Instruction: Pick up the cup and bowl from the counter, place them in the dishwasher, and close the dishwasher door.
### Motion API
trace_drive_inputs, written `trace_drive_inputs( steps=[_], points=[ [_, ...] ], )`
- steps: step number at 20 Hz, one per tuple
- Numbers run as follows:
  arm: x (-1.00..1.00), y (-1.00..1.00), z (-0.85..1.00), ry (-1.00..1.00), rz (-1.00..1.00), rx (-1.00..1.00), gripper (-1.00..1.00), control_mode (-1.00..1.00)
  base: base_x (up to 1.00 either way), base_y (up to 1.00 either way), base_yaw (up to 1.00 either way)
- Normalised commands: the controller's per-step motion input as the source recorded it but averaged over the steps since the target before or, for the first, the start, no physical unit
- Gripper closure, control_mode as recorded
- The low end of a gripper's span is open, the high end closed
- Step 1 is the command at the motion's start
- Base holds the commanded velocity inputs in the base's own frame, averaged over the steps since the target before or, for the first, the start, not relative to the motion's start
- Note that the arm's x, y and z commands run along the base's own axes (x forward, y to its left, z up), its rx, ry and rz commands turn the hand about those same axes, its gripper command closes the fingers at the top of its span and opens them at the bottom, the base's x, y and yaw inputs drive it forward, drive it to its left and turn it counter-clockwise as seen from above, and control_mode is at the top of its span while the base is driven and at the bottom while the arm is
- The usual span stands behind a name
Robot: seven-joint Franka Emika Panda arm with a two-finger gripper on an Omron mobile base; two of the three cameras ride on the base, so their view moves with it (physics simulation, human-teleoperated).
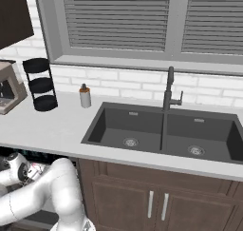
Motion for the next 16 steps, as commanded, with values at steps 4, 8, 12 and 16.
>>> trace_drive_inputs(
  steps=[4, 8, 12, 16],
  points=[
    [-0.35, 0.08, 0.14, -0.04, 0.01, -0.04, -1.0, -1.0, 0.0, 0.0, 0.0],
    [-0.43, 0.18, 0.36, -0.27, 0.13, 0.0, -1.0, -1.0, 0.0, 0.0, 0.0],
    [-0.98, 0.08, 0.64, -0.12, 0.08, 0.03, -1.0, -1.0, 0.0, 0.0, 0.0],
    [-0.98, 0.04, 1.0, 0.01, 0.11, 0.03, -1.0, -1.0, 0.0, 0.0, 0.0]
  ],
)
